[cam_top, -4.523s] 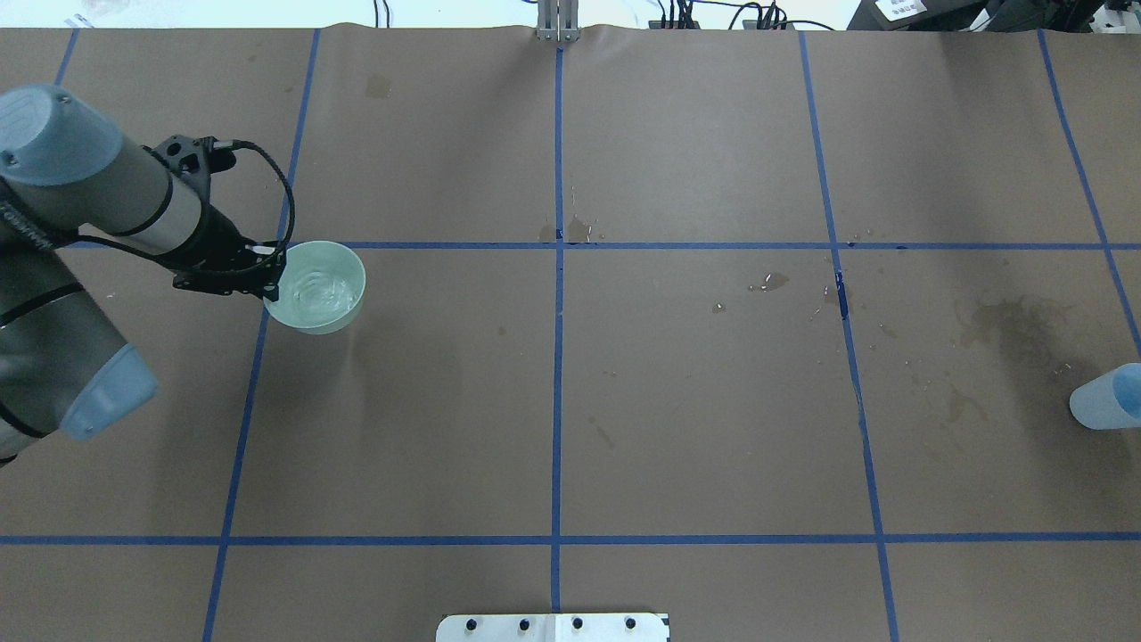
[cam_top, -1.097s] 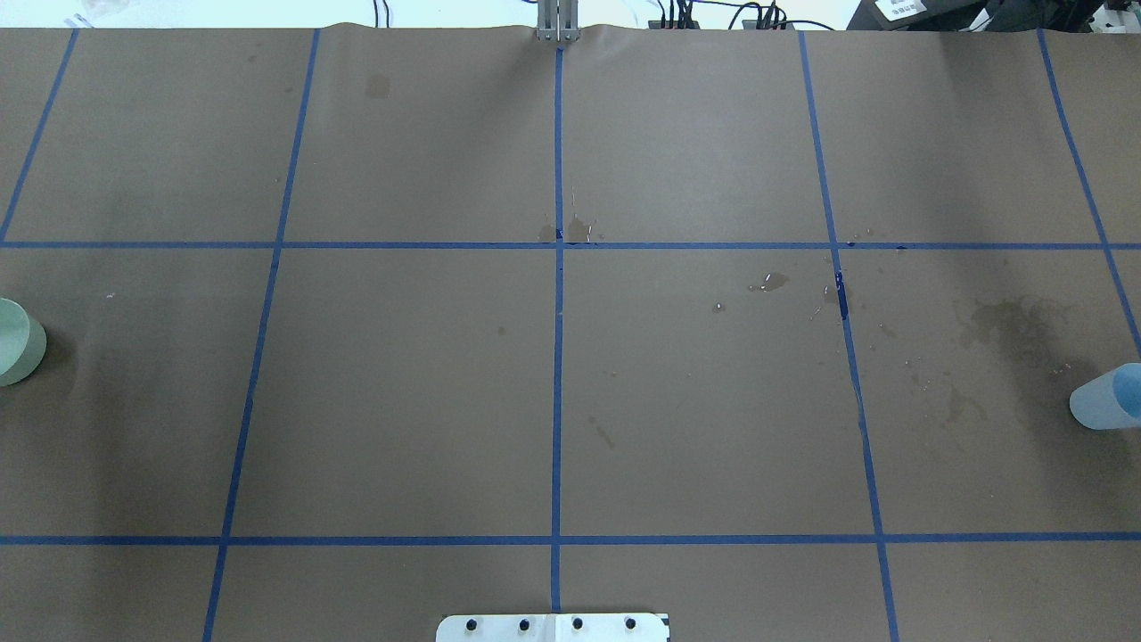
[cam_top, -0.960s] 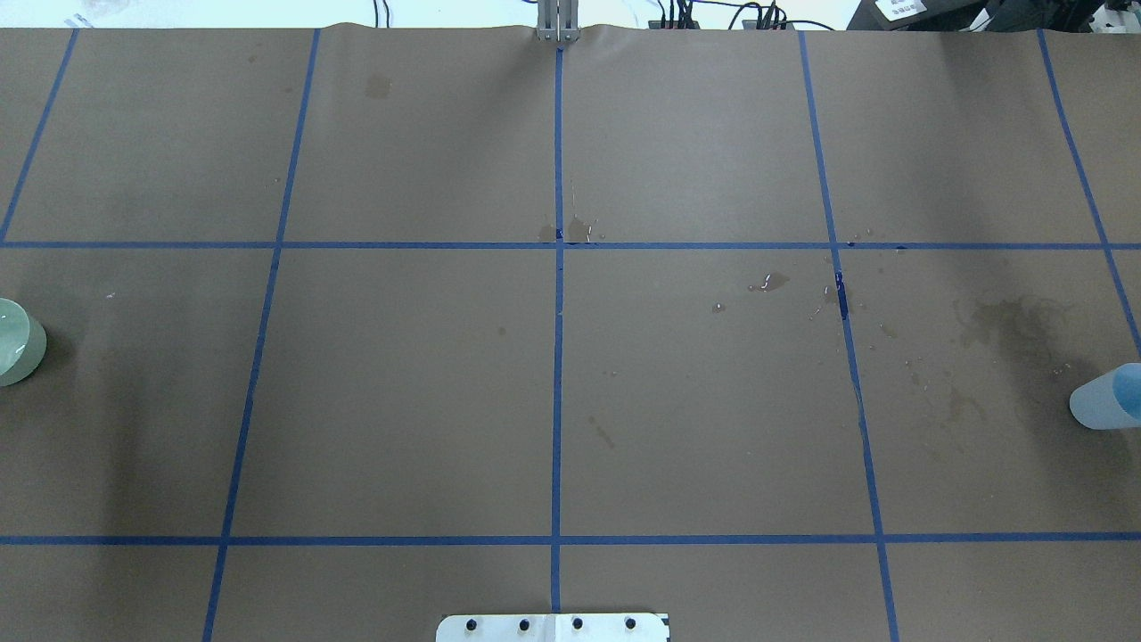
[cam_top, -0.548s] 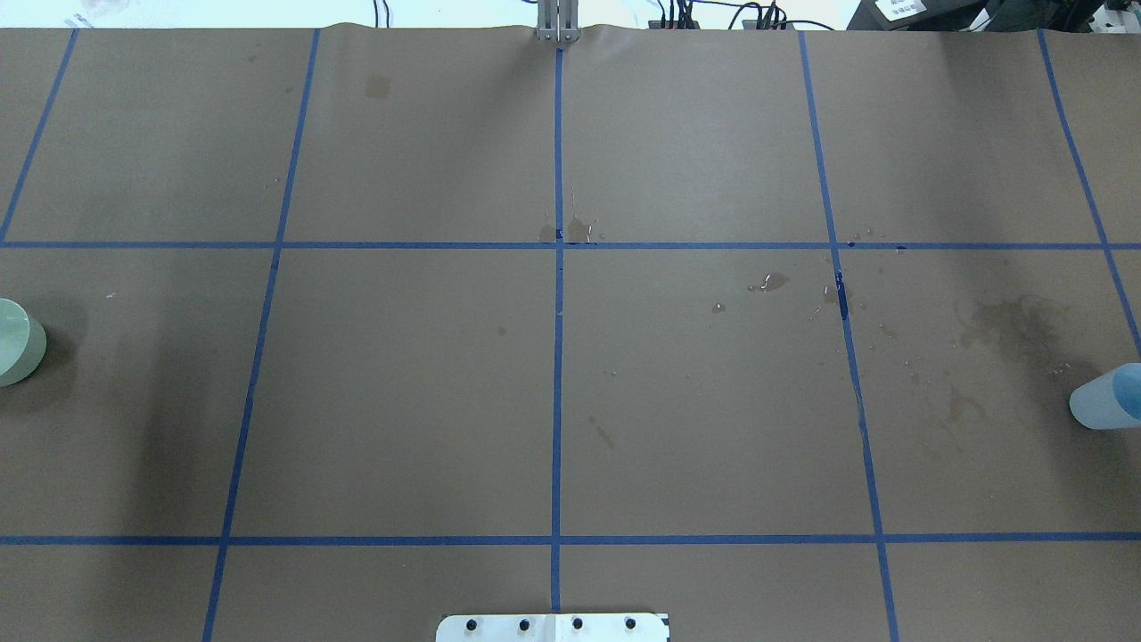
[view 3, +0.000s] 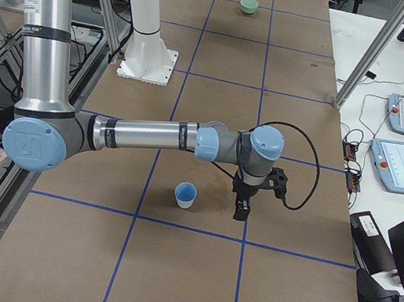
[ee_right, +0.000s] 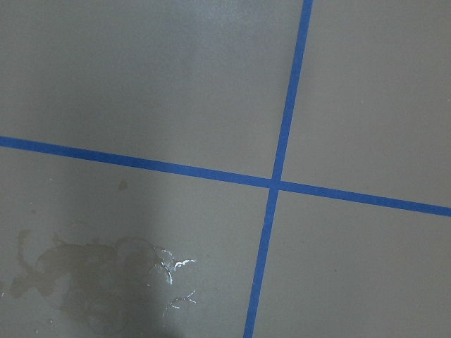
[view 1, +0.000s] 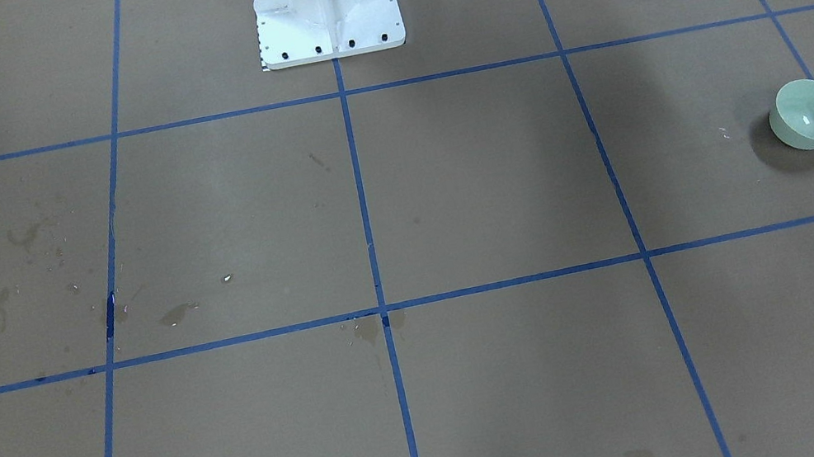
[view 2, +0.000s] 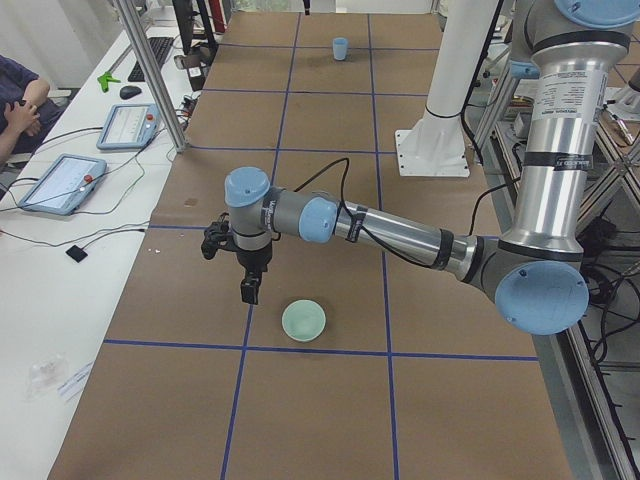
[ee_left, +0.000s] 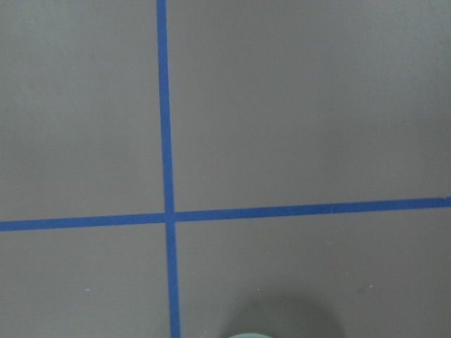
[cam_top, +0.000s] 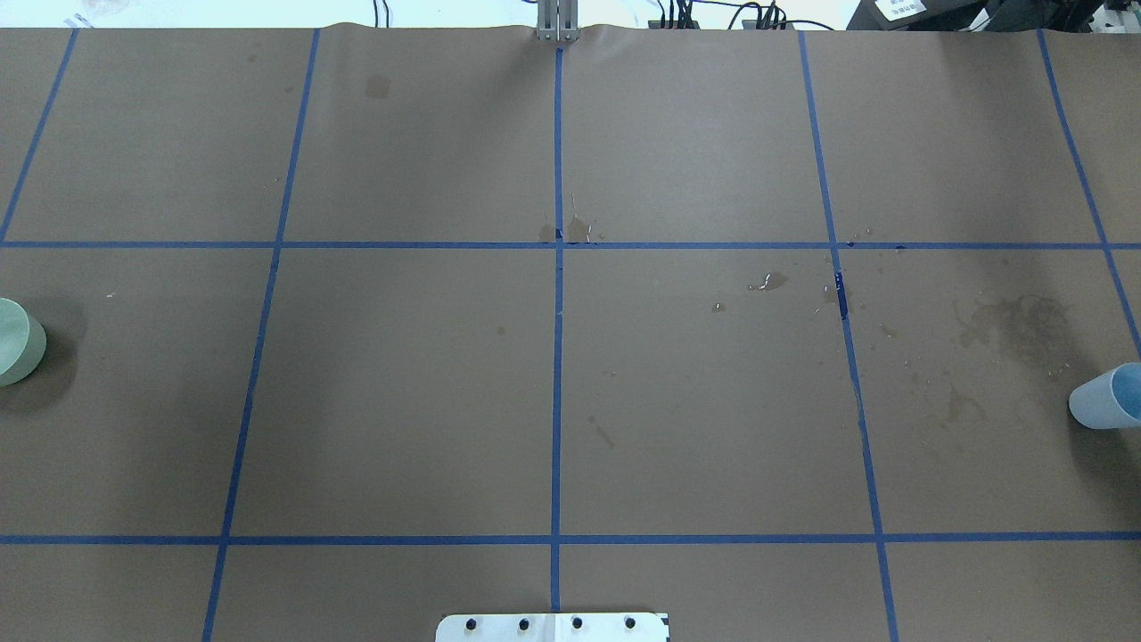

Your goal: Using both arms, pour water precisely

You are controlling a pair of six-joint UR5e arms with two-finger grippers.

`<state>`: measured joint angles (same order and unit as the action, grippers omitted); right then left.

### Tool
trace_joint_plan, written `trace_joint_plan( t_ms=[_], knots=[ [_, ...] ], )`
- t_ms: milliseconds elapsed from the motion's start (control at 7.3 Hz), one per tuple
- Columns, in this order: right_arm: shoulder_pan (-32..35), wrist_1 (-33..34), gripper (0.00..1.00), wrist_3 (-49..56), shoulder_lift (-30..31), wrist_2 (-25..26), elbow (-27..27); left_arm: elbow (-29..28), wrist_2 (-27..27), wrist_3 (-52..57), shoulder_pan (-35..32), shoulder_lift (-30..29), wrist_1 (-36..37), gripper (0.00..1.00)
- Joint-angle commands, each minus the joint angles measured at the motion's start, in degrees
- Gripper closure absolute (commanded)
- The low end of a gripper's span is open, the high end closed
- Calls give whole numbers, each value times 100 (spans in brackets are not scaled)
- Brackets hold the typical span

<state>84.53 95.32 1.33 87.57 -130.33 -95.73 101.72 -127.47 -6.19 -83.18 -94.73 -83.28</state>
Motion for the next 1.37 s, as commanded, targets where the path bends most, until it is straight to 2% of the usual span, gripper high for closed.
trace_joint_plan(
  t_ms=[0,137,411,548,960,1234],
  knots=[
    [125,-67,1,-10,592,-98,-348,102,-23,381,-372,312,331,0],
    [186,-75,1,-18,821,-98,-506,102,-119,390,-461,402,322,0],
    [213,-67,1,-515,736,-98,-473,146,-277,381,-576,586,321,0],
    [213,-75,1,-720,709,-98,-482,164,-592,346,-576,639,321,0],
    [231,-75,1,-643,683,-168,-622,112,-648,294,-567,640,313,0],
    [248,-67,1,-616,674,-474,-614,-55,-648,302,-559,640,278,0]
  ],
)
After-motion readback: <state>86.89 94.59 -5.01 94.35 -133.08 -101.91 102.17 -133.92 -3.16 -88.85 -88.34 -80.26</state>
